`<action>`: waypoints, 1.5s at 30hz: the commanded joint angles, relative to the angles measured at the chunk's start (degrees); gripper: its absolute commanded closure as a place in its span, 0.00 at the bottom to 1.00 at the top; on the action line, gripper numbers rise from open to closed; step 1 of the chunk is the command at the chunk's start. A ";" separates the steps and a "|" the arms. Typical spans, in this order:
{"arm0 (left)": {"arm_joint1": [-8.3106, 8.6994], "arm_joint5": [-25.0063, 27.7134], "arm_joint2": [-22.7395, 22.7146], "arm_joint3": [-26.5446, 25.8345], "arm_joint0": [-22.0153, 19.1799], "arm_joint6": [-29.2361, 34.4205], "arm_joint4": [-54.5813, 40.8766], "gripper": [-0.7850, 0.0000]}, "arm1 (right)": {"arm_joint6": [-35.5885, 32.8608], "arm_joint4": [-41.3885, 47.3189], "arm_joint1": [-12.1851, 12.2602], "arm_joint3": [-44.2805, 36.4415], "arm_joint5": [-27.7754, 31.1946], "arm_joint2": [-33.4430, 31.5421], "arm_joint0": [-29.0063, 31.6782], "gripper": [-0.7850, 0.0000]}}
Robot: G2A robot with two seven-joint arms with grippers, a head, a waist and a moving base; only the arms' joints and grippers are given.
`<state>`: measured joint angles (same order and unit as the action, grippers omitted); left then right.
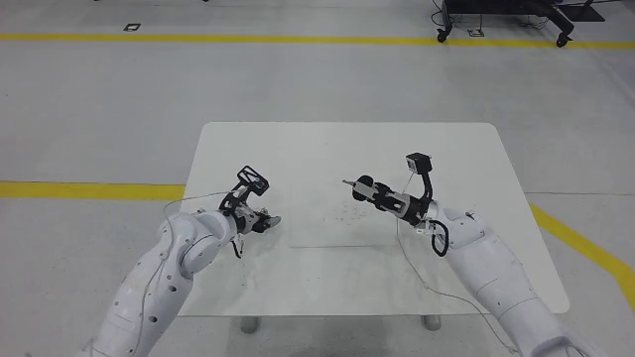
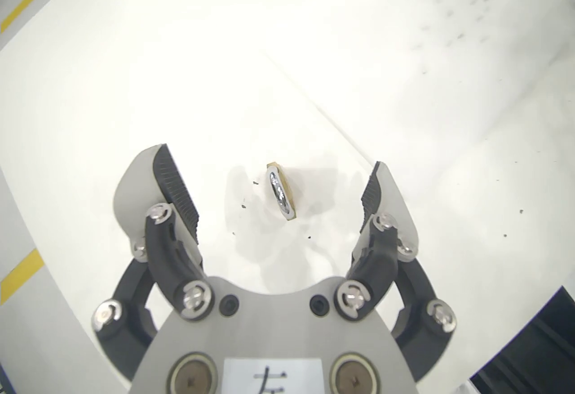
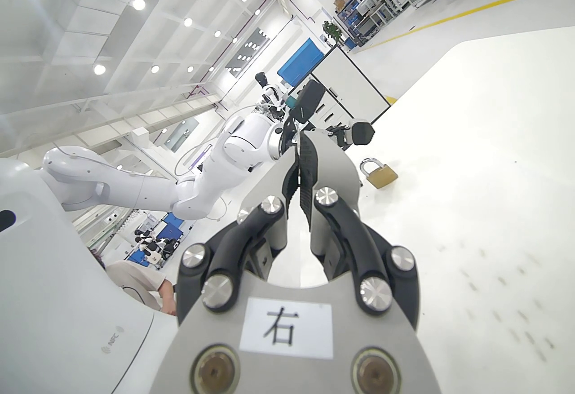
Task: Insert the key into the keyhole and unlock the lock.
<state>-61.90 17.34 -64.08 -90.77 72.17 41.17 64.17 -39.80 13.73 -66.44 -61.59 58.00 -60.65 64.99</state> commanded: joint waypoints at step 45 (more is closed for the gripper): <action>-0.28 0.35 0.39 0.42 -0.52 6.98 -2.49 0.77 | 0.00 0.00 0.00 0.00 0.00 0.00 0.00 1.00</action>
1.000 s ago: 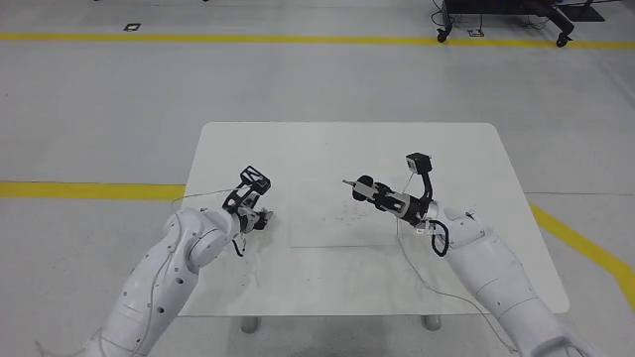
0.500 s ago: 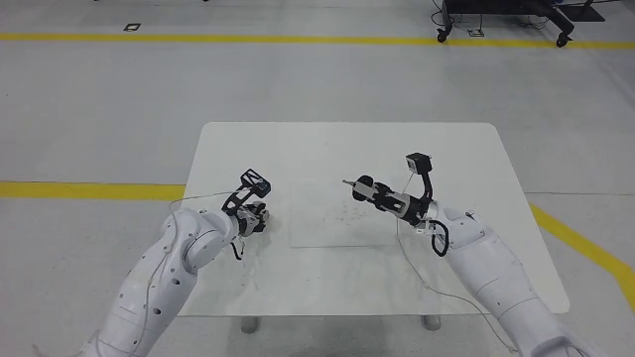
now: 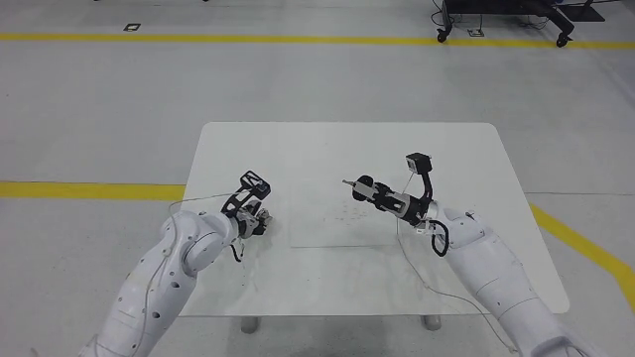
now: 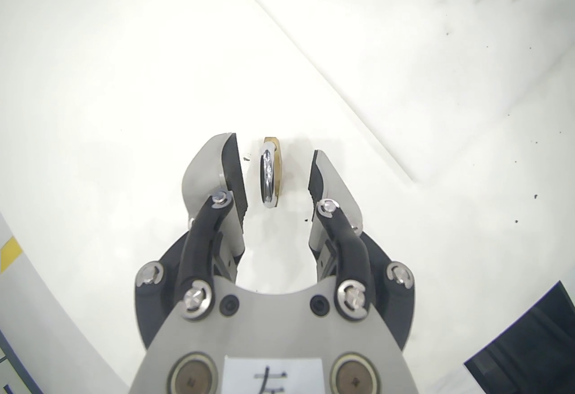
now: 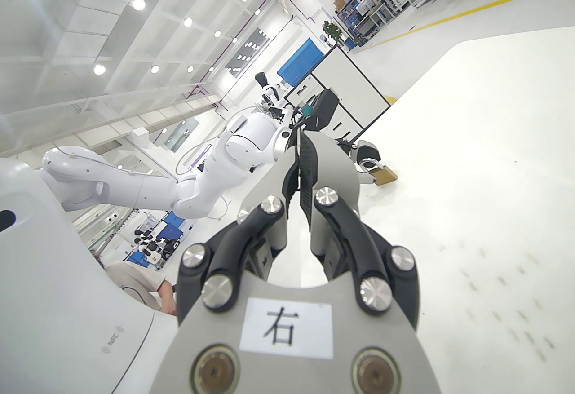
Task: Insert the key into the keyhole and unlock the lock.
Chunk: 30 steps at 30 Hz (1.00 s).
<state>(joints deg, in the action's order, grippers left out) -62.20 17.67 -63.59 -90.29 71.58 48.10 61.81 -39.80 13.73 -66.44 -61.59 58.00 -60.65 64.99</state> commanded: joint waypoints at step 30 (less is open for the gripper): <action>-0.06 0.90 -3.55 -4.12 1.77 -15.08 -4.97 1.00 | 0.00 0.00 0.00 0.00 0.00 0.00 0.00 1.00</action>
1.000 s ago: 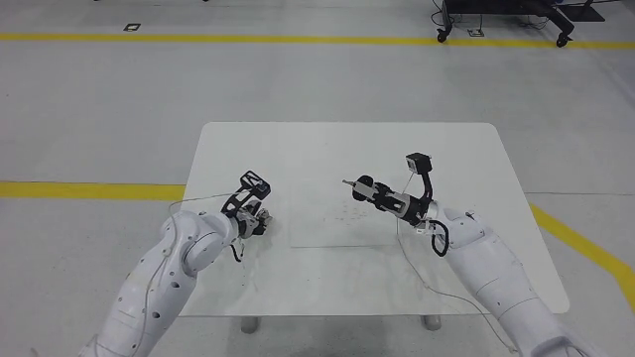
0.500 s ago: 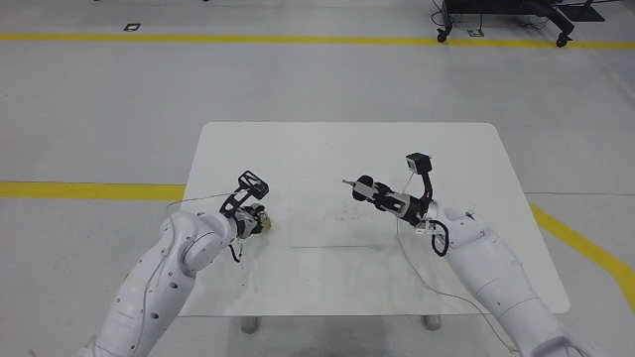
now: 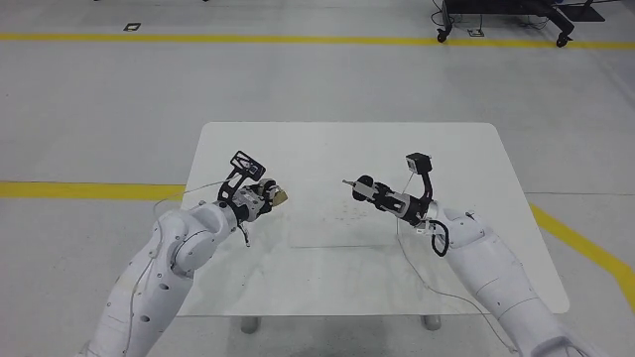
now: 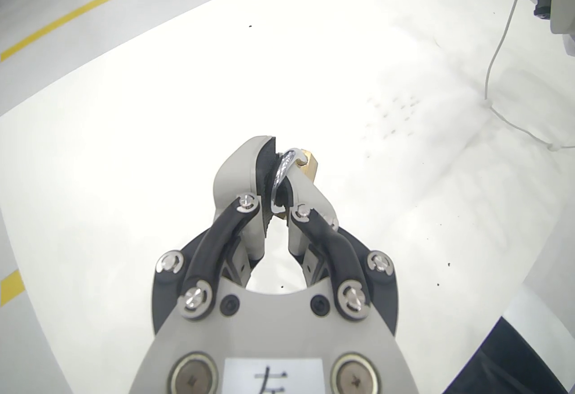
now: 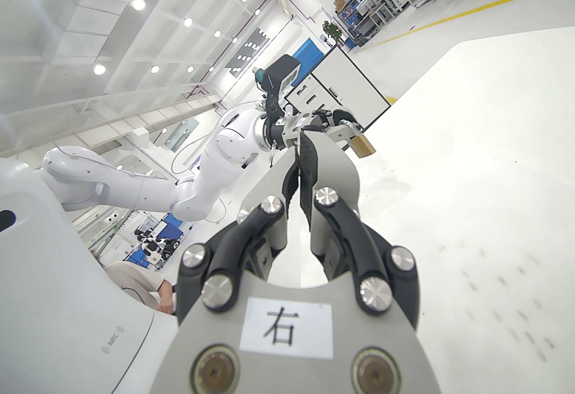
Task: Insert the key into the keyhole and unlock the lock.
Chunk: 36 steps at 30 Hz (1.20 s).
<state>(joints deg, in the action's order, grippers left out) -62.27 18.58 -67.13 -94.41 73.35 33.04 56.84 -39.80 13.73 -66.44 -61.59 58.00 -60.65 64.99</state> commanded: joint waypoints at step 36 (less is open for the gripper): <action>-5.29 -40.40 0.53 27.22 -14.73 29.15 -99.04 1.00 | 29.35 -18.39 -3.34 -5.58 -6.16 1.07 2.06 1.00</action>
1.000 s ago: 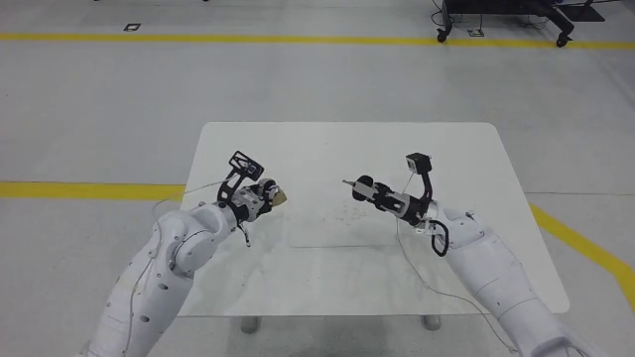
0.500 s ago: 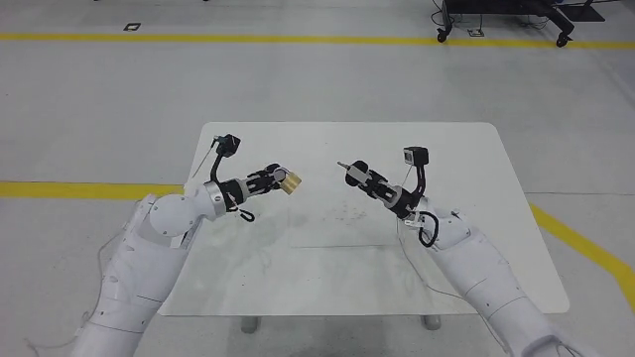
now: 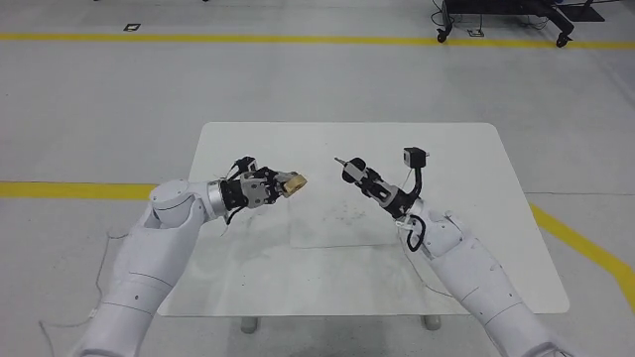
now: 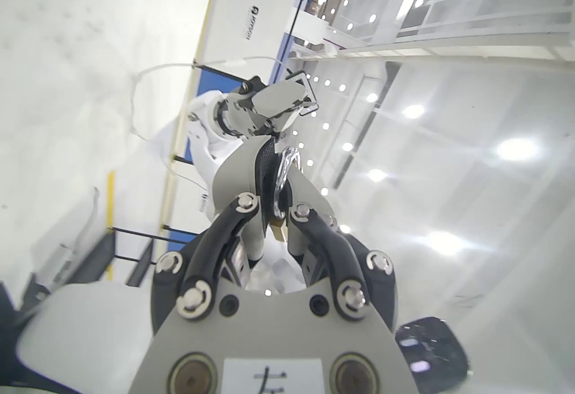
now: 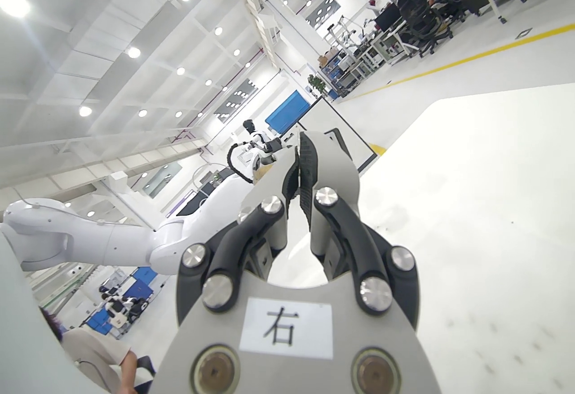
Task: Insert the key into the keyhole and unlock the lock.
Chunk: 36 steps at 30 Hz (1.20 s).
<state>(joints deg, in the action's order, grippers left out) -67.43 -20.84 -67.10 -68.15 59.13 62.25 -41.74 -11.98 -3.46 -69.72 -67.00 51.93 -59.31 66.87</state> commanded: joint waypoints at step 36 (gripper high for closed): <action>-5.08 5.83 8.06 11.13 -7.82 -10.73 -11.35 1.00 | -10.83 22.28 0.59 -10.66 -6.43 -0.44 6.86 1.00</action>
<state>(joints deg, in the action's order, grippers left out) -72.50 -14.95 -59.35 -56.84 51.04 52.37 -53.97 -23.26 17.99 -69.10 -77.62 45.83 -59.69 73.63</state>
